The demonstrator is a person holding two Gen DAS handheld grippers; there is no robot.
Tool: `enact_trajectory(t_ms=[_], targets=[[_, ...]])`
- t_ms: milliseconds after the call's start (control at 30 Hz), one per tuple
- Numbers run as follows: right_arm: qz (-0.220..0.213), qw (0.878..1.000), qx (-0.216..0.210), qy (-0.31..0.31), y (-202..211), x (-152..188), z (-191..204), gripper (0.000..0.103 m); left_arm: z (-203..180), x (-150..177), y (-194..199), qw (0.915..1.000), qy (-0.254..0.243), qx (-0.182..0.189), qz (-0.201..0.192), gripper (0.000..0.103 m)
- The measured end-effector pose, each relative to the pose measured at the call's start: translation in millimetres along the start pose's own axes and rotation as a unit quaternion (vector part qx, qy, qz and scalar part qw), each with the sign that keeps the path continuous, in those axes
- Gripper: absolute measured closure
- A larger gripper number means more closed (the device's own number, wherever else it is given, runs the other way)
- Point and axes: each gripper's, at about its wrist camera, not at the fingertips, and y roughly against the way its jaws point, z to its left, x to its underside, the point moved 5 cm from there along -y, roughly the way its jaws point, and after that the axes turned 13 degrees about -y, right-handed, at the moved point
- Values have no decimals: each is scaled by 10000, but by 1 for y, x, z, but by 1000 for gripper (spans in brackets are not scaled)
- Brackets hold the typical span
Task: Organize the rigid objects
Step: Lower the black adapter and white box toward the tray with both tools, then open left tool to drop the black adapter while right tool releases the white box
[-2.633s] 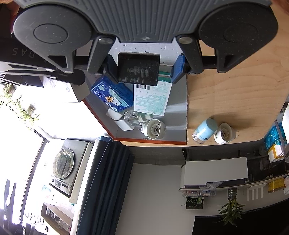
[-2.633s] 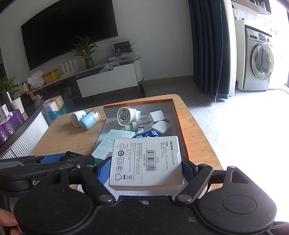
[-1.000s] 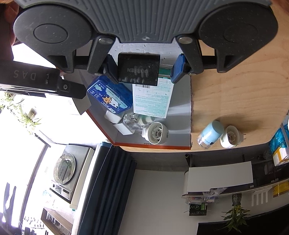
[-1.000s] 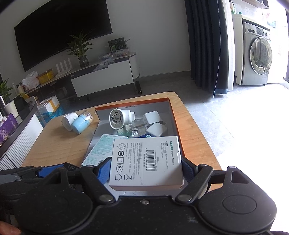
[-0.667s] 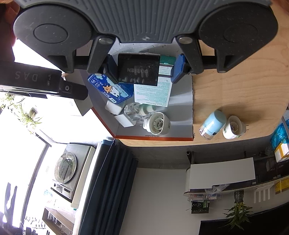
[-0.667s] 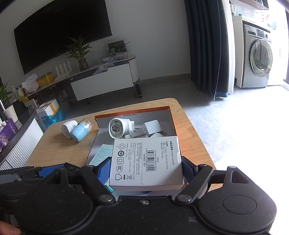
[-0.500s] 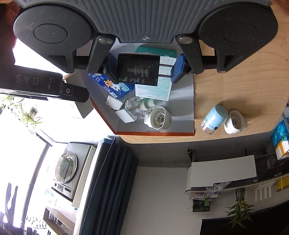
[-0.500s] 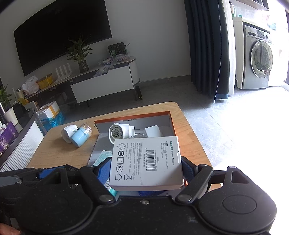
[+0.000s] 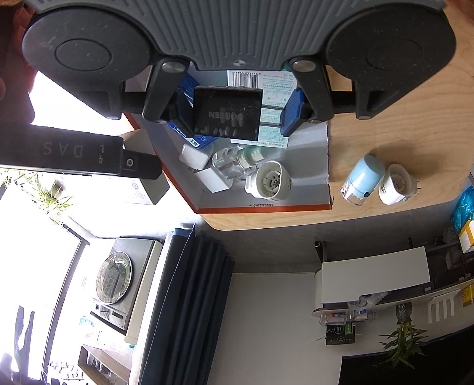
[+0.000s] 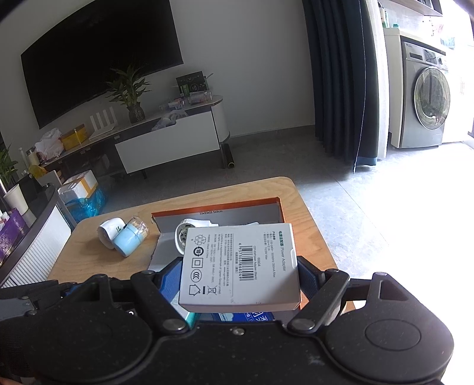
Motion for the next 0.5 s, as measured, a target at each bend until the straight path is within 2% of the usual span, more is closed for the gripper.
enact_trajectory(t_ms=[500], targets=[[96,9999,-34,70,-35,-16,9,9,-13,4,-14,9991,-42,378,175,41]])
